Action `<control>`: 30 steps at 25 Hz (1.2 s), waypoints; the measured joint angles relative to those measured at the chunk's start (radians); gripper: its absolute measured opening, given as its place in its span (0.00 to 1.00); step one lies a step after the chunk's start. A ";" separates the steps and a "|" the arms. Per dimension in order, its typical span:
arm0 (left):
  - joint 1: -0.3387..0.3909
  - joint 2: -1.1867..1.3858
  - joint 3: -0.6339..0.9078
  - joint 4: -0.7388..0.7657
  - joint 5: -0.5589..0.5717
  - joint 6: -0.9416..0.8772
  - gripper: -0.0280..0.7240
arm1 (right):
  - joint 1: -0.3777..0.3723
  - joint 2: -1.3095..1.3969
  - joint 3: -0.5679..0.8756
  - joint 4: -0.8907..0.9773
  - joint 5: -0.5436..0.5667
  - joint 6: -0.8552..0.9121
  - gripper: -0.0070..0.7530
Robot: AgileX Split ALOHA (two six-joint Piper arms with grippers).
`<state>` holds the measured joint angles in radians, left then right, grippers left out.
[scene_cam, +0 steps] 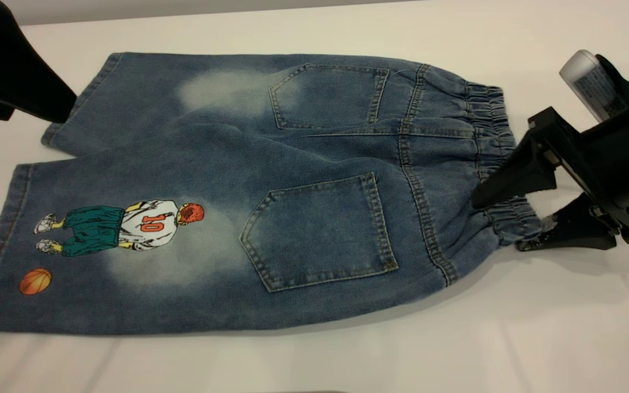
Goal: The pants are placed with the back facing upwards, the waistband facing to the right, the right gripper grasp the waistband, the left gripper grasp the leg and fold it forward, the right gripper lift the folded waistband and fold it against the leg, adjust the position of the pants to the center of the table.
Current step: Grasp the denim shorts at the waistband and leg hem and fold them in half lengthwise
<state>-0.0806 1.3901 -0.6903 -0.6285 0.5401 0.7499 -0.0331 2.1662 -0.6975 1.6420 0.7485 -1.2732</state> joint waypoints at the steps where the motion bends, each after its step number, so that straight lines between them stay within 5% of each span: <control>1: 0.000 0.000 0.000 0.000 0.000 0.000 0.81 | 0.000 0.002 0.000 0.004 -0.007 -0.003 0.59; 8: 0.000 0.000 0.000 0.049 0.000 -0.002 0.81 | 0.000 0.007 0.000 0.019 -0.035 -0.039 0.13; 10: 0.000 0.000 0.000 0.099 0.000 -0.022 0.81 | 0.000 0.007 0.000 0.020 -0.030 -0.057 0.07; 23: 0.000 0.216 0.062 0.680 -0.032 -0.555 0.81 | -0.013 0.007 0.000 0.021 0.000 -0.087 0.05; 30: 0.000 0.411 0.062 0.791 -0.087 -0.667 0.81 | -0.013 0.007 0.000 0.035 0.015 -0.111 0.06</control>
<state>-0.0806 1.8007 -0.6282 0.1621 0.4533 0.0831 -0.0462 2.1730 -0.6975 1.6767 0.7633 -1.3843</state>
